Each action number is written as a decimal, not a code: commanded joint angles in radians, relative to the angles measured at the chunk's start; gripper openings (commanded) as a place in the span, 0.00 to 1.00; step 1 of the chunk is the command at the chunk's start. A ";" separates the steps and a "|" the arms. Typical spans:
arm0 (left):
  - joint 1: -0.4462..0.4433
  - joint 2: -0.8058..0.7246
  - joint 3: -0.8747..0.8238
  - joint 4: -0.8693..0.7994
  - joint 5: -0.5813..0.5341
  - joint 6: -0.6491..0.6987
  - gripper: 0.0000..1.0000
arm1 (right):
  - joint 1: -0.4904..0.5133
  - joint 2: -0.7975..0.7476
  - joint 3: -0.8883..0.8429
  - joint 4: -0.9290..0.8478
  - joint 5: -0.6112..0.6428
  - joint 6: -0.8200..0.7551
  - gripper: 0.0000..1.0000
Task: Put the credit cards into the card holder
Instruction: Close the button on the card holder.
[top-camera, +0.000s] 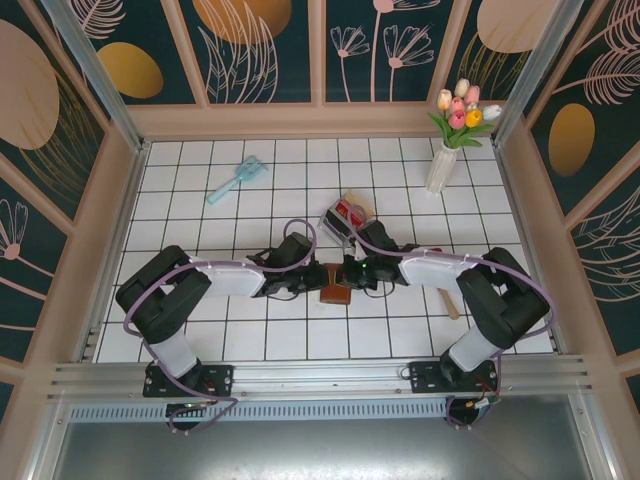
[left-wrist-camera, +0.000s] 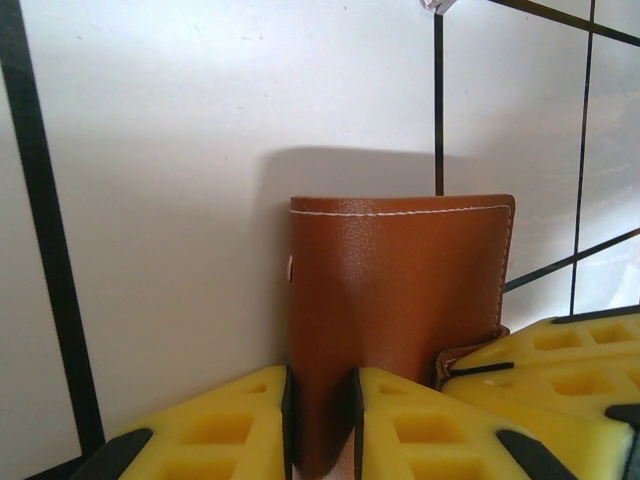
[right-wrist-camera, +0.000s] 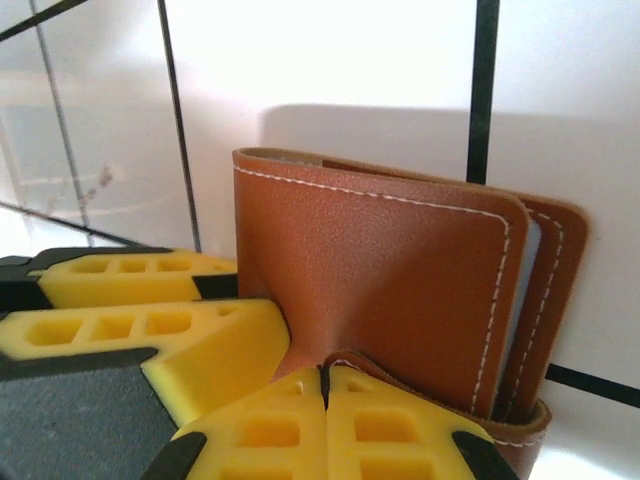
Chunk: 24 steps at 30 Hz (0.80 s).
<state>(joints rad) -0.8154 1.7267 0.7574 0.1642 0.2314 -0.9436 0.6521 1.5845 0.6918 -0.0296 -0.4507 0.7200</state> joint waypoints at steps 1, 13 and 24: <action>-0.008 0.020 -0.024 -0.008 0.008 0.009 0.22 | -0.042 0.080 -0.121 -0.007 -0.010 0.015 0.00; -0.008 0.014 -0.031 0.007 0.011 0.000 0.22 | -0.074 0.353 0.006 -0.260 0.122 -0.138 0.00; -0.007 0.024 -0.038 0.033 0.037 0.014 0.22 | -0.023 0.408 0.105 -0.465 0.408 -0.143 0.00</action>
<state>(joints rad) -0.8116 1.7241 0.7372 0.1967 0.2317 -0.9466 0.6010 1.7622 0.8967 -0.2863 -0.5671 0.6041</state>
